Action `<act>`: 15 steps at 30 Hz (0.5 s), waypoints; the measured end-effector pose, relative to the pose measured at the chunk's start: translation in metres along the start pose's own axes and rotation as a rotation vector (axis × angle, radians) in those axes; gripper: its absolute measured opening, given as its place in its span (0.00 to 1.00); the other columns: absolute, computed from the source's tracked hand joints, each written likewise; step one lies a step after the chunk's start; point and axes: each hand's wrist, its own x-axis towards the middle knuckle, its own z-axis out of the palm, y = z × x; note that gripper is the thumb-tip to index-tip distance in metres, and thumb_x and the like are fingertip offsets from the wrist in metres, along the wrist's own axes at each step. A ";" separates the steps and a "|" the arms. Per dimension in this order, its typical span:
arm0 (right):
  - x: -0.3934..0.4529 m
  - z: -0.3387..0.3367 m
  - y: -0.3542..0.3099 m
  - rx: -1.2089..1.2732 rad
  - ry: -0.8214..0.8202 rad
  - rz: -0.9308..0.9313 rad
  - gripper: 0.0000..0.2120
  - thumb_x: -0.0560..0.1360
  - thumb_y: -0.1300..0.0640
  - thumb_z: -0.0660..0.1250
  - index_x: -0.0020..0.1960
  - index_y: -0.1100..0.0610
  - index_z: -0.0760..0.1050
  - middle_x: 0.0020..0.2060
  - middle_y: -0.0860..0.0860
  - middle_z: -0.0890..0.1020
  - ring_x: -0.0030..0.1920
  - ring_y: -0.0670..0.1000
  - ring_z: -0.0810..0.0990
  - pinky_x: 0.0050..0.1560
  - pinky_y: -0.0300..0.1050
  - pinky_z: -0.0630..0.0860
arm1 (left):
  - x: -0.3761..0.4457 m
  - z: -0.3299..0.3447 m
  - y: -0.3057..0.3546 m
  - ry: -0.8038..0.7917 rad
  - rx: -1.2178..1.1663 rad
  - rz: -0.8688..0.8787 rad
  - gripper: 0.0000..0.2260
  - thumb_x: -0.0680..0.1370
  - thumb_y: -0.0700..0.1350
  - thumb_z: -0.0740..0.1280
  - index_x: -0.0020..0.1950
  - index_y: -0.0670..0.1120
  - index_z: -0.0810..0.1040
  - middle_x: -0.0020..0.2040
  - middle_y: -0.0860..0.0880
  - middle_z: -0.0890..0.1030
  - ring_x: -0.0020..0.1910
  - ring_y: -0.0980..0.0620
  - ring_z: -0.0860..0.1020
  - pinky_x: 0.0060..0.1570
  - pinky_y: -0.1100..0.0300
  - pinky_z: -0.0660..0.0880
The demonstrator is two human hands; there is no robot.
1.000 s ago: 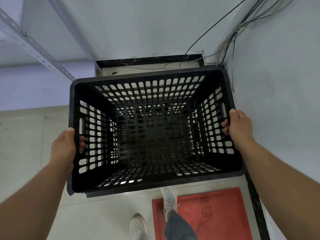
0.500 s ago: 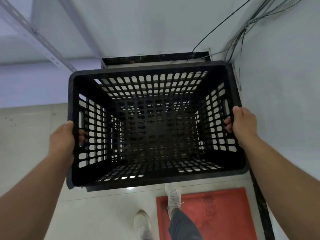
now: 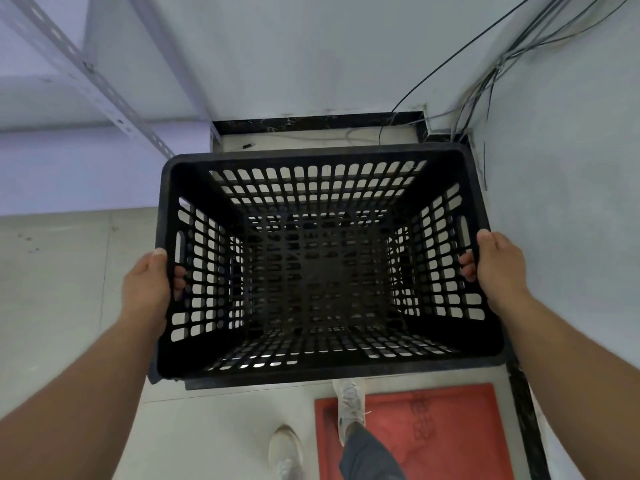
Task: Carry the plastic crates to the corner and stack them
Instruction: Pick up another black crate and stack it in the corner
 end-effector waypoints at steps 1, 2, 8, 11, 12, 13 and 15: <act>0.000 0.000 0.000 -0.004 0.008 -0.004 0.12 0.80 0.51 0.52 0.43 0.52 0.71 0.35 0.56 0.78 0.30 0.53 0.73 0.34 0.46 0.72 | 0.000 0.001 -0.001 0.007 0.004 0.012 0.11 0.80 0.47 0.55 0.46 0.44 0.74 0.36 0.46 0.75 0.31 0.51 0.70 0.31 0.60 0.68; 0.001 0.001 0.000 -0.010 0.016 -0.011 0.12 0.80 0.51 0.52 0.44 0.53 0.71 0.35 0.56 0.79 0.30 0.53 0.73 0.35 0.47 0.73 | 0.000 0.002 -0.003 0.025 0.007 0.027 0.11 0.79 0.47 0.55 0.46 0.43 0.74 0.36 0.46 0.75 0.31 0.52 0.70 0.30 0.60 0.68; 0.006 0.010 0.006 -0.173 0.116 -0.058 0.17 0.79 0.48 0.50 0.52 0.55 0.73 0.34 0.54 0.80 0.30 0.54 0.77 0.43 0.55 0.79 | 0.006 0.009 -0.018 0.152 0.097 0.129 0.14 0.78 0.52 0.54 0.46 0.46 0.75 0.35 0.48 0.76 0.31 0.52 0.71 0.34 0.58 0.70; 0.002 0.007 0.000 -0.210 0.068 -0.043 0.19 0.80 0.48 0.49 0.55 0.59 0.72 0.39 0.56 0.82 0.35 0.56 0.78 0.48 0.58 0.79 | 0.002 0.004 -0.013 0.104 0.152 0.147 0.16 0.79 0.53 0.54 0.52 0.44 0.76 0.38 0.47 0.78 0.35 0.50 0.74 0.40 0.54 0.73; 0.000 0.005 -0.002 -0.225 0.039 -0.043 0.20 0.80 0.48 0.49 0.57 0.61 0.72 0.43 0.59 0.82 0.39 0.58 0.79 0.50 0.58 0.78 | 0.000 0.000 -0.012 0.067 0.178 0.156 0.16 0.80 0.53 0.54 0.55 0.44 0.75 0.41 0.46 0.79 0.38 0.48 0.76 0.43 0.52 0.75; -0.001 0.002 -0.003 -0.273 0.014 -0.054 0.21 0.81 0.49 0.50 0.59 0.64 0.71 0.47 0.61 0.80 0.45 0.61 0.78 0.52 0.57 0.75 | -0.003 -0.004 -0.012 0.029 0.226 0.172 0.16 0.80 0.53 0.53 0.59 0.45 0.73 0.45 0.44 0.79 0.43 0.46 0.77 0.48 0.49 0.76; -0.011 -0.007 -0.001 -0.419 0.001 -0.090 0.22 0.82 0.50 0.50 0.60 0.67 0.69 0.52 0.65 0.77 0.52 0.64 0.76 0.52 0.55 0.71 | -0.009 -0.015 -0.021 -0.014 0.355 0.214 0.17 0.81 0.53 0.52 0.65 0.48 0.69 0.53 0.43 0.78 0.51 0.41 0.77 0.56 0.42 0.73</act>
